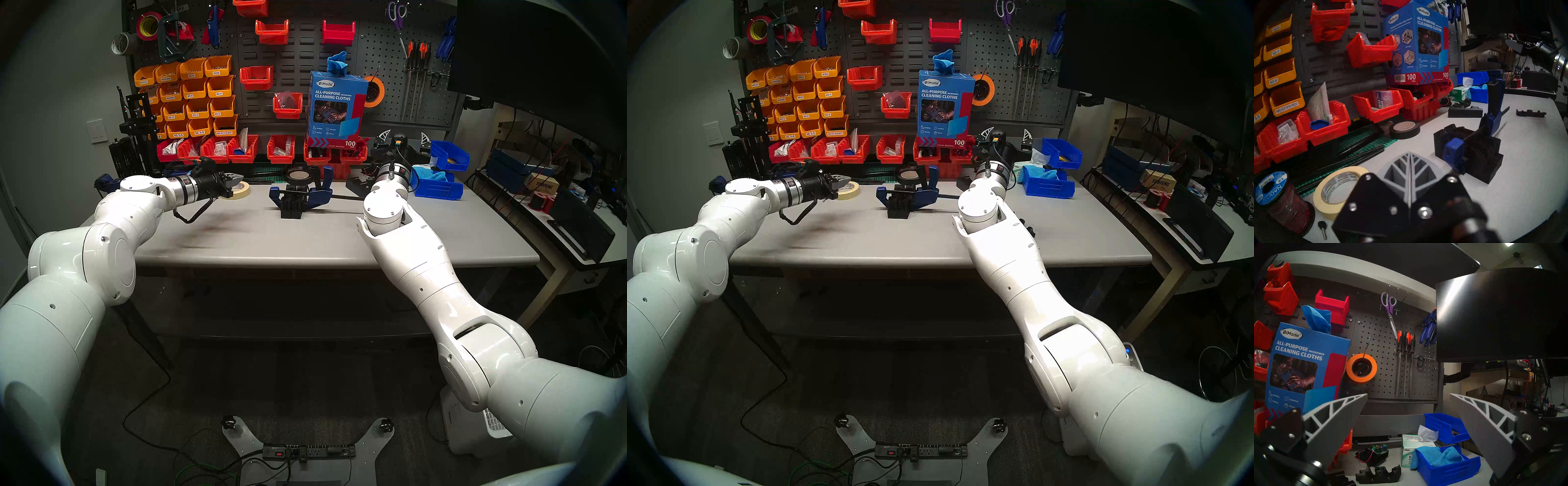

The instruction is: Clamp the two 3D printed pieces together with the clamp

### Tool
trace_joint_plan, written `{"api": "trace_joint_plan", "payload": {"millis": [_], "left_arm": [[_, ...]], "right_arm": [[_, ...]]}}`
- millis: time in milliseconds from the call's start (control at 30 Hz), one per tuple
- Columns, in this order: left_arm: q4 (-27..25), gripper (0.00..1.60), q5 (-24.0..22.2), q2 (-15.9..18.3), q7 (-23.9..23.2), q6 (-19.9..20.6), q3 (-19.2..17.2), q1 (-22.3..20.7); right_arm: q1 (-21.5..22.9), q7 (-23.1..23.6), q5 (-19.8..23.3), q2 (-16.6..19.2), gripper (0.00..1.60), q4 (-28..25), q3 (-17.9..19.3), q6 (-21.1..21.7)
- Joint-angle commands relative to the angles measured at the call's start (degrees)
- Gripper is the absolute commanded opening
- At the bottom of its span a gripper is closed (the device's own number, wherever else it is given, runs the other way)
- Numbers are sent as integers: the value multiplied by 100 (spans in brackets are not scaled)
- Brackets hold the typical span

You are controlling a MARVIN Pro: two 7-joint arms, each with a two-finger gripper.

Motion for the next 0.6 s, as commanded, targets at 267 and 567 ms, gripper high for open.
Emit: {"api": "trace_joint_plan", "payload": {"millis": [267,567], "left_arm": [[-130,0,-371,136,-1,-411,-461,-203],[-82,0,-432,133,-326,-579,-578,-116]], "right_arm": [[-684,-100,62,397,160,-1210,205,450],[-1079,-17,230,478,160,-1767,272,677]]}}
